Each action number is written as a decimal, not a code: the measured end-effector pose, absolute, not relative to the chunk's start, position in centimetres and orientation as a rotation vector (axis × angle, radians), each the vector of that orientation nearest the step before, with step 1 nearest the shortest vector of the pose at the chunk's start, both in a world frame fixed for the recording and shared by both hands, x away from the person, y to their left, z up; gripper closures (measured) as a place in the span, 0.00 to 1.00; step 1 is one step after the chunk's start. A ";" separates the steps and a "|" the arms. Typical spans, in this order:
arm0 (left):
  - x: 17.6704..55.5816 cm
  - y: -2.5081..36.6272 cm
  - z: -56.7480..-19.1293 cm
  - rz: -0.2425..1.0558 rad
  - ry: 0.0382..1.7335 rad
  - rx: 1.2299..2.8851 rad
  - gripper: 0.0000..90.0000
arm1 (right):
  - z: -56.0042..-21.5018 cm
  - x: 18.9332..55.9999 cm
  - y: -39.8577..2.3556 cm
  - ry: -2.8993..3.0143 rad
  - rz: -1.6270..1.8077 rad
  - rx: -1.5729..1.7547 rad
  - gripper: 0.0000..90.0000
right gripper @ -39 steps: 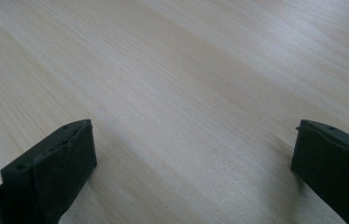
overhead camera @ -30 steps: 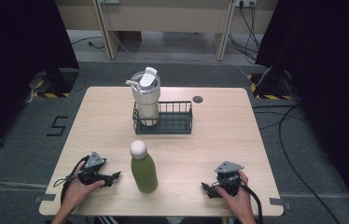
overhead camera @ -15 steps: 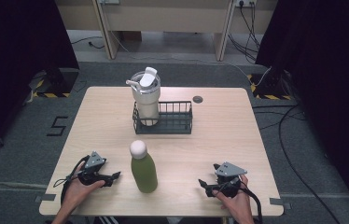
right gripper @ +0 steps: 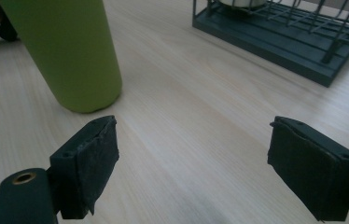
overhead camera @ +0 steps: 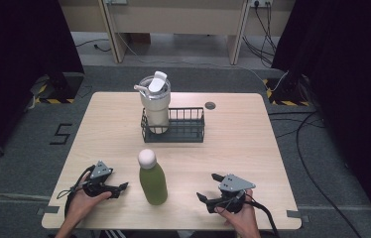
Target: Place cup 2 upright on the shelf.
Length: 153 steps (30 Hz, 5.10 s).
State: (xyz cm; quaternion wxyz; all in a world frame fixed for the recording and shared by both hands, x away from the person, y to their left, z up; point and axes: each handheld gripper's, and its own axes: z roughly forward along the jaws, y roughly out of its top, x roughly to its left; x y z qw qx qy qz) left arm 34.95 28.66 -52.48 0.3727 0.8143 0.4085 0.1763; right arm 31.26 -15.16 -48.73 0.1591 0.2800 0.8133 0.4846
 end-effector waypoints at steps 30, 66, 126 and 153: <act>35.0 28.7 -52.5 0.452 1.047 2.087 0.15 | -47.9 31.0 -8.2 2.383 1.552 0.554 0.21; 35.0 28.7 -52.5 0.452 1.048 2.087 0.15 | -48.8 31.8 -3.7 2.422 1.599 0.440 0.18; 35.0 28.6 -52.5 0.451 1.048 2.086 0.15 | -49.1 33.7 -1.7 2.314 1.721 0.417 0.23; 35.0 28.7 -52.5 0.450 1.048 2.086 0.15 | -46.2 36.4 -4.2 2.252 1.657 0.525 0.23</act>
